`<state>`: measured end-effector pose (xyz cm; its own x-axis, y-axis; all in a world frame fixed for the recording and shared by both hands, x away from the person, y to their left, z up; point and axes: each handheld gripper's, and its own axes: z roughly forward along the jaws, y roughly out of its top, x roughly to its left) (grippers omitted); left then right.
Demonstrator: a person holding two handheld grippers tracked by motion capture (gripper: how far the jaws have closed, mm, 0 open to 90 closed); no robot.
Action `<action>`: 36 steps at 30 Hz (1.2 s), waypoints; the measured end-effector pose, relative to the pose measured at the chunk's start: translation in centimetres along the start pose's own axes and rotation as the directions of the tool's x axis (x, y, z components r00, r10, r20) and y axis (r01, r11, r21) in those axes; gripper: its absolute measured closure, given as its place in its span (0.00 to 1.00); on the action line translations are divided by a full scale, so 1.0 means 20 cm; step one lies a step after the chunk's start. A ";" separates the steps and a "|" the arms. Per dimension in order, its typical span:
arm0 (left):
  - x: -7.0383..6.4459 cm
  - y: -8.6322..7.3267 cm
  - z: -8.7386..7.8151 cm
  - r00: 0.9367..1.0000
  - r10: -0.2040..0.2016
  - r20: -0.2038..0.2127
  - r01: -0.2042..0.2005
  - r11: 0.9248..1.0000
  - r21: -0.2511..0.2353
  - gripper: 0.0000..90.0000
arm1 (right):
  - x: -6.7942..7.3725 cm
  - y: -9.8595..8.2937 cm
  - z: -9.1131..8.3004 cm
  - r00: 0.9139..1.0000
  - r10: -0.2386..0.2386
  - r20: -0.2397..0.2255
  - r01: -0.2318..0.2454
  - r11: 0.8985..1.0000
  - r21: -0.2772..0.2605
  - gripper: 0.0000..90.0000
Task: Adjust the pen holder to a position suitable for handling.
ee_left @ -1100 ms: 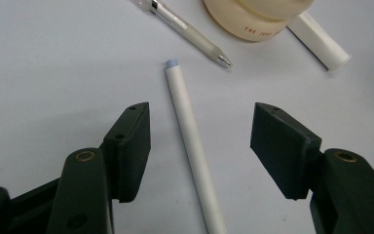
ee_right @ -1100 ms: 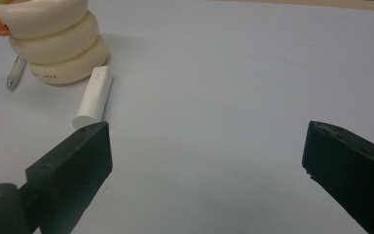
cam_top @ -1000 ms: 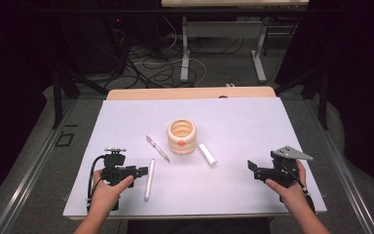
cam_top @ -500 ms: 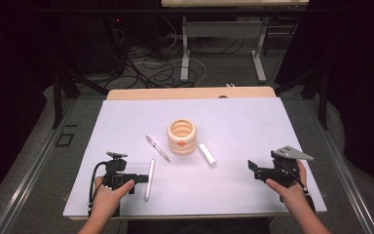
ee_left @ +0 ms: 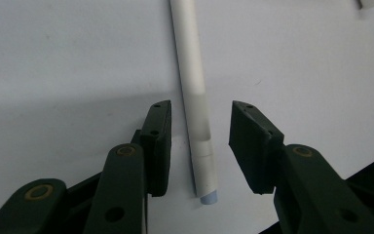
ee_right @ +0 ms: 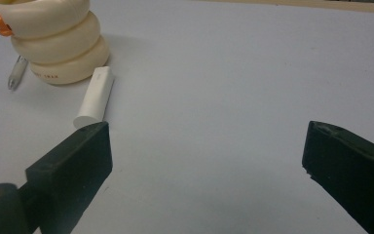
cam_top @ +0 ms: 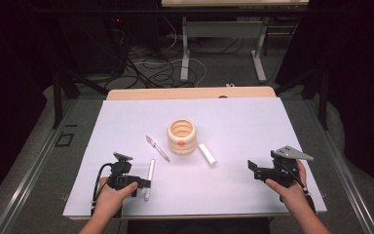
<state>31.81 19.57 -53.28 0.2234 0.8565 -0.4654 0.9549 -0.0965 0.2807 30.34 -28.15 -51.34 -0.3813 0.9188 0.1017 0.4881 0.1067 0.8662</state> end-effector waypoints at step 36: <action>-0.01 0.01 0.05 0.997 -0.076 -0.009 0.076 0.997 0.022 0.86 | 0.00 0.00 0.01 1.000 -0.015 -0.009 0.015 1.000 0.009 0.04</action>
<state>32.12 18.88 -53.95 0.1489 0.8657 -0.4779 0.9732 -0.0425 0.2262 30.37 -28.04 -51.42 -0.3960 0.9135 0.0935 0.4897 0.1240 0.8630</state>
